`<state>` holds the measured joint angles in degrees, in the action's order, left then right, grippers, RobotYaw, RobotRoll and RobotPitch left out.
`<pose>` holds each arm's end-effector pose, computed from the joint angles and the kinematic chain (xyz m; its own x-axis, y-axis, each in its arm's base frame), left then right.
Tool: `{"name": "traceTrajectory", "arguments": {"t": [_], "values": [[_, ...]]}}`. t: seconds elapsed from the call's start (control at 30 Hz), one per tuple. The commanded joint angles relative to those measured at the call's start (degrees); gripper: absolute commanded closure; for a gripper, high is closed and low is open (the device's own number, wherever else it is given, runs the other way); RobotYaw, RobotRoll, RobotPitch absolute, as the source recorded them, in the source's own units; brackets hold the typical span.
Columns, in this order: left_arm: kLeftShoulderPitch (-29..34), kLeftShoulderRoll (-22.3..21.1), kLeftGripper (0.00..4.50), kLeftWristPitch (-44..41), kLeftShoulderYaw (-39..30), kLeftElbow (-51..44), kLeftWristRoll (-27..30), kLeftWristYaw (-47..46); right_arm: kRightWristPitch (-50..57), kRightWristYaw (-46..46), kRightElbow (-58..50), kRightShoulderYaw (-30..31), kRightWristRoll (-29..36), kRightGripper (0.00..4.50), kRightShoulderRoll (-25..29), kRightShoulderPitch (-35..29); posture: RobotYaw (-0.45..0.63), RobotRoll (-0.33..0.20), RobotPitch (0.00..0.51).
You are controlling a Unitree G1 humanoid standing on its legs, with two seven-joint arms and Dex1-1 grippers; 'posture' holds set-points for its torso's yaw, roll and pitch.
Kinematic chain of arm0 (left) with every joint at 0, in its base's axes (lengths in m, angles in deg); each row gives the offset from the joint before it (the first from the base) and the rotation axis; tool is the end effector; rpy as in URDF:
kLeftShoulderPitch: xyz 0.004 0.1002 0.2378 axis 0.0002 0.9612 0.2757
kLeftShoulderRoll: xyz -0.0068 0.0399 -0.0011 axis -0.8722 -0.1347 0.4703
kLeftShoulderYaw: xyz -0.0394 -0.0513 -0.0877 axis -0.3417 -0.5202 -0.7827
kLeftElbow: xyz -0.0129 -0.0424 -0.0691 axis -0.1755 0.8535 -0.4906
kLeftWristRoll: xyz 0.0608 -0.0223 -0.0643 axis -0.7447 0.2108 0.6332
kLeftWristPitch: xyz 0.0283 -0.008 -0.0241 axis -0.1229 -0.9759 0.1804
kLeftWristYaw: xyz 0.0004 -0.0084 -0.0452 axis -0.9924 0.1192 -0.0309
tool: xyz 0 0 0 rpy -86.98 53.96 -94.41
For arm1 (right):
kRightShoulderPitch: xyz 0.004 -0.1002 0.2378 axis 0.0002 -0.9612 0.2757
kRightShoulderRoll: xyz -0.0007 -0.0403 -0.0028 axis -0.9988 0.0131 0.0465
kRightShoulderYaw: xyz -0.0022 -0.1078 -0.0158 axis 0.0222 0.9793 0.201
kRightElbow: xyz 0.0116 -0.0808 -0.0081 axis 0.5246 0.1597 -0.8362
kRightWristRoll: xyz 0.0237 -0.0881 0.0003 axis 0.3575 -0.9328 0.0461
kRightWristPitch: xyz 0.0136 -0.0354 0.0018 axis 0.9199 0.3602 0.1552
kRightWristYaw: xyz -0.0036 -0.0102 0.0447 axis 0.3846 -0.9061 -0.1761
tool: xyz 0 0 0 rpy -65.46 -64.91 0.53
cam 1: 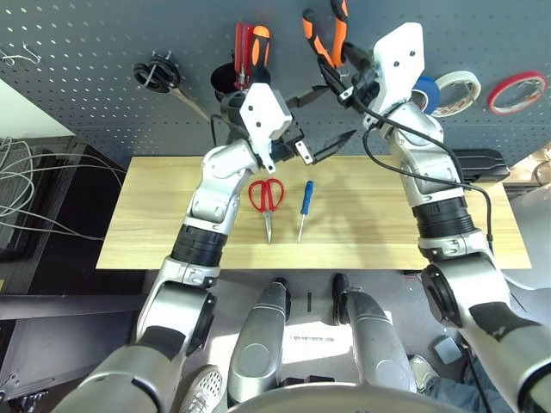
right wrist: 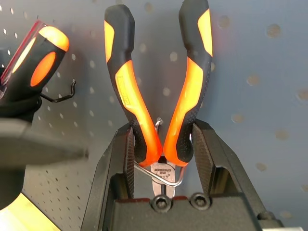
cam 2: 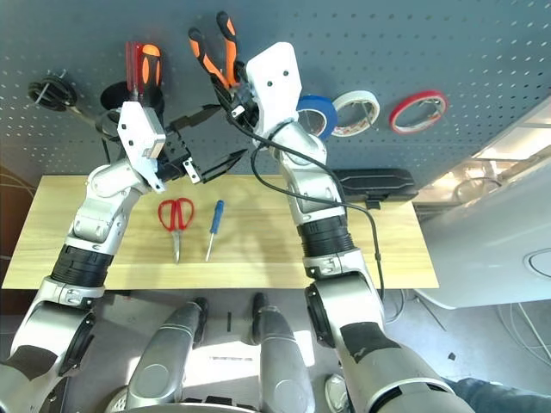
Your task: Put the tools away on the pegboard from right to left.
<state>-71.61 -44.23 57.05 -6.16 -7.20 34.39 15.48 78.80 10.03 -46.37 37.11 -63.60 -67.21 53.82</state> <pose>0.3057 0.1404 0.1891 0.4933 -0.8128 0.3099 0.6323 0.5797 0.5139 0.3224 -0.1225 0.2157 0.7359 0.5690 0.3670 -0.4281 0.8109 -0.3989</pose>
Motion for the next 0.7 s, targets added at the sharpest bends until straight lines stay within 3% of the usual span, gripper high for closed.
{"name": "traceTrajectory", "arguments": {"t": [0.03,0.17,0.3,0.43,0.53,0.7], "values": [[0.7,-0.4,0.0,1.0,0.6,2.5,-1.9,-0.8,0.6,0.4,1.2,-0.5,-0.1,2.62,0.3,-0.4,0.11,0.0,0.315],[0.9,-0.6,0.0,0.2,1.2,3.2,-2.3,-0.7,0.6,0.4,1.4,-0.4,-0.1,2.62,0.3,-0.2,0.11,0.0,0.311],[2.2,-1.4,0.0,-1.8,2.6,2.6,-2.2,1.5,1.8,-0.3,-0.7,-0.6,0.9,1.33,0.3,-0.5,0.11,0.0,0.311],[3.2,-2.7,0.0,-3.5,3.6,1.6,-2.2,3.5,4.7,-1.7,-9.4,-1.4,2.3,0.02,2.1,-3.1,0.11,0.0,0.312],[3.8,-4.1,0.0,-5.3,4.3,0.7,-2.4,4.9,8.8,-2.3,-18.2,-1.9,3.2,0.02,4.6,-6.7,0.11,0.0,0.312],[6.6,-8.4,0.0,-12.8,7.1,-2.2,-3.5,9.0,20.5,-4.8,-38.7,-5.0,12.4,0.02,8.2,-16.0,0.11,0.0,0.331]]}}
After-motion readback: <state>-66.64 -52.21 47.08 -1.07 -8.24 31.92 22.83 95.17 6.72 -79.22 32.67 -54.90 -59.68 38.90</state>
